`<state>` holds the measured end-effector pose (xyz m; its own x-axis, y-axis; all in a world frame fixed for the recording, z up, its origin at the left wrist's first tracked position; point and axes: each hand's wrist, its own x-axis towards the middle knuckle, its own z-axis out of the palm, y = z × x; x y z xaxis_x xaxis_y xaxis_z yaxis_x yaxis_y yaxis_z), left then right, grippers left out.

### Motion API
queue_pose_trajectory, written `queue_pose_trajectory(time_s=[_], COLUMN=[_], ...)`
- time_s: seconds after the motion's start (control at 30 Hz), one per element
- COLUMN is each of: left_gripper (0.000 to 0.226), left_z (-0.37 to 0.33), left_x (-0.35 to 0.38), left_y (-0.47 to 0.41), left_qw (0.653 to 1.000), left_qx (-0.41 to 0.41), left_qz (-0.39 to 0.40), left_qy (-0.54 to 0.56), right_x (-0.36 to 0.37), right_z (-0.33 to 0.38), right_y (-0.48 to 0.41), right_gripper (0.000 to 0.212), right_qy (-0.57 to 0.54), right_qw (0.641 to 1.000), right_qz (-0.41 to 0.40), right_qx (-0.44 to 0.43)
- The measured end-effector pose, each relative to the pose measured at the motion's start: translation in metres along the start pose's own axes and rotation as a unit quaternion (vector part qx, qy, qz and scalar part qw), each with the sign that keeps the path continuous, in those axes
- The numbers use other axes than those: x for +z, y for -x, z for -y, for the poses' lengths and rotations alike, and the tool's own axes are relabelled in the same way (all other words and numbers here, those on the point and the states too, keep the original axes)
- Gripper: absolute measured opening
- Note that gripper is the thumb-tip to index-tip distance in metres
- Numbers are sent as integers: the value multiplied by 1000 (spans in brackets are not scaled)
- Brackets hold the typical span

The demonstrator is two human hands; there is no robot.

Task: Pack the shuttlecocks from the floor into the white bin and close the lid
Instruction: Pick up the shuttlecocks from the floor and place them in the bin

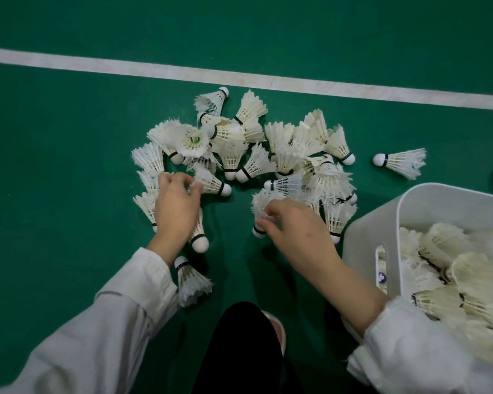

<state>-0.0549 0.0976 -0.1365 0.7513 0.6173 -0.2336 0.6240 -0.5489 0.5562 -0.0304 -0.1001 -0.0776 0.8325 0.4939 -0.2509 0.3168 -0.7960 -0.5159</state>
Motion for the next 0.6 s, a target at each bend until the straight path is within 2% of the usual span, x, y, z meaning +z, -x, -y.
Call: queue_pose_trajectory(time_s=[0.13,0.23,0.33,0.47,0.53,0.6], left_gripper=[19,13,7,8,9,4], left_z=[-15,-45,-90,-158,-183,-198], left_x=[-20,-44,-67,-73,-63,-48], left_y=[23,50,74,106,124,142], left_qw=[998,992,976,940,925,908], left_qx=[61,110,189,300,336,374], left_qz=[22,26,46,73,100,140], left_qy=[20,55,103,143,146,127], right_x=[-28,-79,-132,-176,-182,-178], right_z=[5,1,-18,-63,-88,-109], right_y=[14,33,67,116,137,154], right_gripper=[22,20,13,1,12,11], right_qy=[-9,22,-6,-58,-89,-113], right_qw=[999,997,996,989,981,976], right_qz=[8,10,-21,-131,-170,-166], right_qx=[-34,-74,-88,-32,23,90])
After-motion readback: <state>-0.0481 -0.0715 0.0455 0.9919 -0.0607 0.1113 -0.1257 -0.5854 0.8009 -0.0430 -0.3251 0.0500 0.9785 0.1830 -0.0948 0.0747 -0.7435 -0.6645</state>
